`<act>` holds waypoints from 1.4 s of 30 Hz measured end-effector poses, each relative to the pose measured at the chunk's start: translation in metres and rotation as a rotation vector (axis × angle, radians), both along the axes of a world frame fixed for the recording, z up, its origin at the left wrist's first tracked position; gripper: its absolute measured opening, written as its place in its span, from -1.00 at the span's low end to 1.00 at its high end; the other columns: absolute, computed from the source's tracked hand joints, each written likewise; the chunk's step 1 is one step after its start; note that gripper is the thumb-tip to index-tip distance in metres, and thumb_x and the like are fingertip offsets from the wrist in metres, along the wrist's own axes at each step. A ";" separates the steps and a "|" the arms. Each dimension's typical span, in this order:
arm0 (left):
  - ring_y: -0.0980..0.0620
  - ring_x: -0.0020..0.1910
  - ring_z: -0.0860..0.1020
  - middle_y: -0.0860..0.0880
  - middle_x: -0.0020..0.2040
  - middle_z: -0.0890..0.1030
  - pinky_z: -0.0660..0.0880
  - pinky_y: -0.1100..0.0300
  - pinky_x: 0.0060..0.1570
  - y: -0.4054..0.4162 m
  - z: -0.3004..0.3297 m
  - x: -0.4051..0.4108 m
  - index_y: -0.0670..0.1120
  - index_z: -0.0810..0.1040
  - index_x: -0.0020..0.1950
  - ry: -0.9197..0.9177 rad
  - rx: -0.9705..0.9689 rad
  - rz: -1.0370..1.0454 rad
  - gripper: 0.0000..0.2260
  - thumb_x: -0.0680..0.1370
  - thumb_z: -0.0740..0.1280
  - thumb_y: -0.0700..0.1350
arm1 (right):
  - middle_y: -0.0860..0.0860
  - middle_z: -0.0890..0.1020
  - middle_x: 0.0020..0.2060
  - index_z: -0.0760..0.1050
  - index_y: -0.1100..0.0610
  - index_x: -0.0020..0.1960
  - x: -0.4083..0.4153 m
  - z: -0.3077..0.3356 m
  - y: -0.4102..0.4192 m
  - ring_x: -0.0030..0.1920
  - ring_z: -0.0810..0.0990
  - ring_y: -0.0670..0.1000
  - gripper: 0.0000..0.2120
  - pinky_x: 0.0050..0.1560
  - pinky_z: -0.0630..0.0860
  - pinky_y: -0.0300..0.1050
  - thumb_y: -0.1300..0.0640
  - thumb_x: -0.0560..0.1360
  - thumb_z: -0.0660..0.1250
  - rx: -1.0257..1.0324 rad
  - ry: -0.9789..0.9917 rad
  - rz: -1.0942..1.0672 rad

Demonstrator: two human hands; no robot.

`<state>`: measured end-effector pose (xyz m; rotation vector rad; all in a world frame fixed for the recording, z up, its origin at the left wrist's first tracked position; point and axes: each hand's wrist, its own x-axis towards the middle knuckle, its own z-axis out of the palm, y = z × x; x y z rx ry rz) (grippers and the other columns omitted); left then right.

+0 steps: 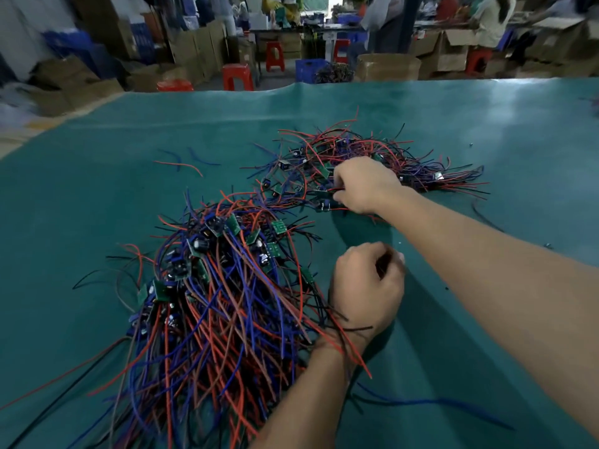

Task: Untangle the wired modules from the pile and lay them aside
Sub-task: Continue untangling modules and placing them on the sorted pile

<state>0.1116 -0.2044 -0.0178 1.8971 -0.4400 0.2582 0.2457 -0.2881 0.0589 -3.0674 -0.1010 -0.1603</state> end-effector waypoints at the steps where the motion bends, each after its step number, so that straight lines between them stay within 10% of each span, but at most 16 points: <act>1: -0.12 -0.25 0.57 -0.08 -0.30 0.62 0.50 -0.05 -0.24 0.000 0.000 0.001 -0.15 0.60 -0.23 0.000 0.006 -0.001 -0.77 0.50 0.26 -0.05 | 0.14 0.63 0.15 0.60 0.05 0.15 -0.002 -0.004 -0.001 0.14 0.60 0.23 -0.80 0.10 0.58 0.06 0.01 0.56 0.43 0.049 -0.018 -0.005; 10: -0.03 -0.25 0.58 -0.02 -0.29 0.65 0.51 0.01 -0.19 -0.001 -0.002 0.003 -0.10 0.62 -0.19 0.000 -0.026 0.052 -0.88 0.50 0.33 -0.12 | -0.07 0.66 -0.36 0.58 -0.11 -0.44 -0.022 0.009 -0.031 -0.16 0.62 0.08 -0.79 -0.01 0.59 -0.08 0.02 0.32 0.54 0.378 -0.153 -0.153; 23: 0.08 -0.24 0.61 0.00 -0.26 0.67 0.54 0.05 -0.12 -0.002 0.002 0.000 -0.05 0.54 0.01 0.091 -0.160 0.076 -0.74 0.59 0.15 0.08 | -0.09 0.64 -0.41 0.76 -0.02 -0.11 -0.106 0.042 -0.076 -0.36 0.54 -0.24 -0.89 -0.36 0.33 -0.49 0.02 0.37 0.56 0.549 -0.570 -0.078; 30: -0.10 -0.27 0.42 0.02 -0.35 0.45 0.40 -0.12 -0.16 0.002 0.010 -0.003 -0.20 0.42 -0.20 0.079 -0.168 0.098 -0.59 0.61 0.09 0.12 | 0.09 0.60 -0.46 0.68 0.19 -0.28 -0.159 -0.041 -0.034 -0.40 0.53 0.13 -0.78 -0.30 0.44 -0.05 0.03 0.36 0.41 0.630 -0.392 0.144; 42: -0.14 -0.17 0.54 -0.10 -0.18 0.63 0.49 -0.15 -0.06 0.003 0.012 -0.008 -0.17 0.56 -0.03 0.112 -0.098 -0.103 -0.68 0.58 0.15 0.04 | -0.07 0.63 -0.39 0.75 0.12 -0.10 -0.147 -0.047 -0.045 -0.42 0.51 -0.17 -0.93 -0.42 0.39 -0.40 0.14 0.50 0.49 1.471 -0.080 0.016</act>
